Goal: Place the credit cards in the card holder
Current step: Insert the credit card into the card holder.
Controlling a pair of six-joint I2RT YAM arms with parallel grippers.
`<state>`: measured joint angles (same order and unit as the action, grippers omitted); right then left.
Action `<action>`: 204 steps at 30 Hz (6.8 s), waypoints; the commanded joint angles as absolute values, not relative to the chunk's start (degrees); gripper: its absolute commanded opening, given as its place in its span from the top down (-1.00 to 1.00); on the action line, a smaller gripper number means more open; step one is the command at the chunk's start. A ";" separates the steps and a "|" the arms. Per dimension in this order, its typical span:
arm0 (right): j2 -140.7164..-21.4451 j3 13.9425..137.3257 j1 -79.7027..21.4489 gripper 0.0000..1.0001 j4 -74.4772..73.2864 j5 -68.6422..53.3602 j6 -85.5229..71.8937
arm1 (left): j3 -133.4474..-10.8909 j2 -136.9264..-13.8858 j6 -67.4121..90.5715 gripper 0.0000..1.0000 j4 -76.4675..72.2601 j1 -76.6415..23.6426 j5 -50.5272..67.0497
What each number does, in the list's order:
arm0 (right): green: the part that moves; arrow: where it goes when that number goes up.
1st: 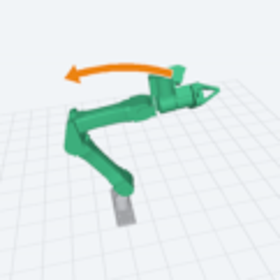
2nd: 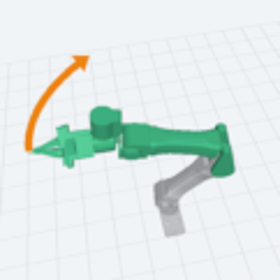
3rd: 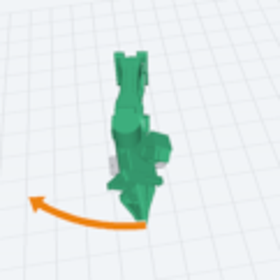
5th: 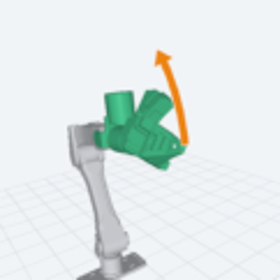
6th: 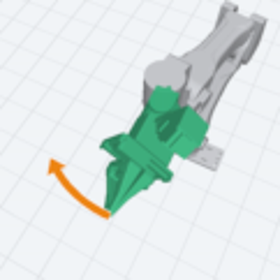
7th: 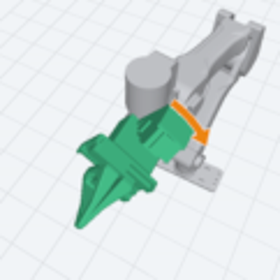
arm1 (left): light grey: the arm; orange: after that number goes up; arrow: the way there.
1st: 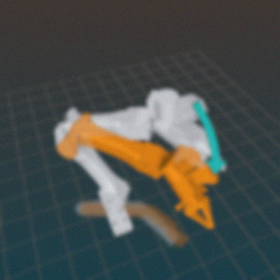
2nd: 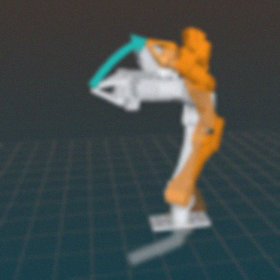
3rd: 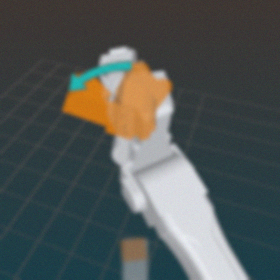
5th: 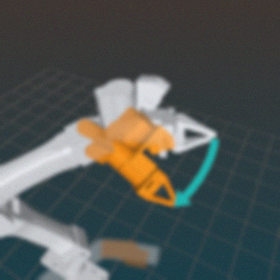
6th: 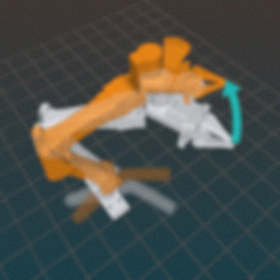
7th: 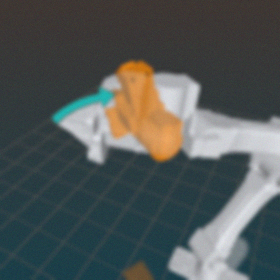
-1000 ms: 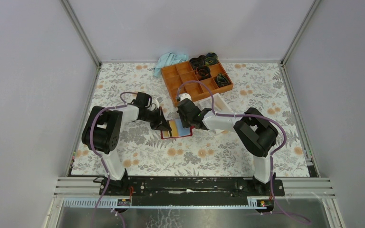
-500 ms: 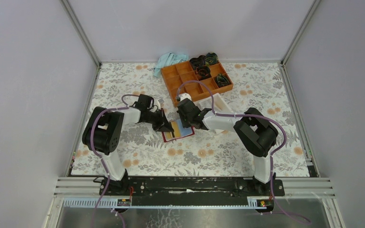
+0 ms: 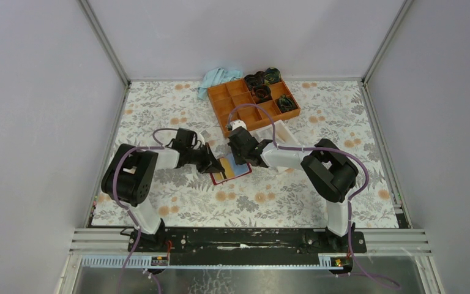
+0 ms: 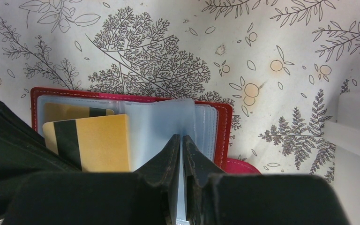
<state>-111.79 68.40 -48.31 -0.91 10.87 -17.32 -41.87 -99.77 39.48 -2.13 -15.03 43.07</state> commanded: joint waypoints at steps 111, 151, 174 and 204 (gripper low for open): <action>-115.07 67.57 -48.85 0.74 -4.59 7.21 -17.29 | -7.97 -96.25 76.81 1.00 -66.67 -27.28 14.67; -115.05 67.17 -48.86 0.74 -4.43 6.91 -17.23 | -6.69 -102.26 79.72 1.00 -77.51 -29.82 10.06; -115.31 67.48 -48.82 0.74 -4.65 6.85 -17.05 | -11.56 -106.72 77.66 1.00 -75.86 -30.17 12.07; -116.06 67.96 -48.87 0.74 -4.73 6.42 -17.00 | -17.49 -94.46 68.65 0.13 -39.56 -30.23 12.87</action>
<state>-112.29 68.73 -48.31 -0.34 9.67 -16.75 -16.38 -97.32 73.12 -54.59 -29.95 15.05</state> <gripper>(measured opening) 0.125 0.423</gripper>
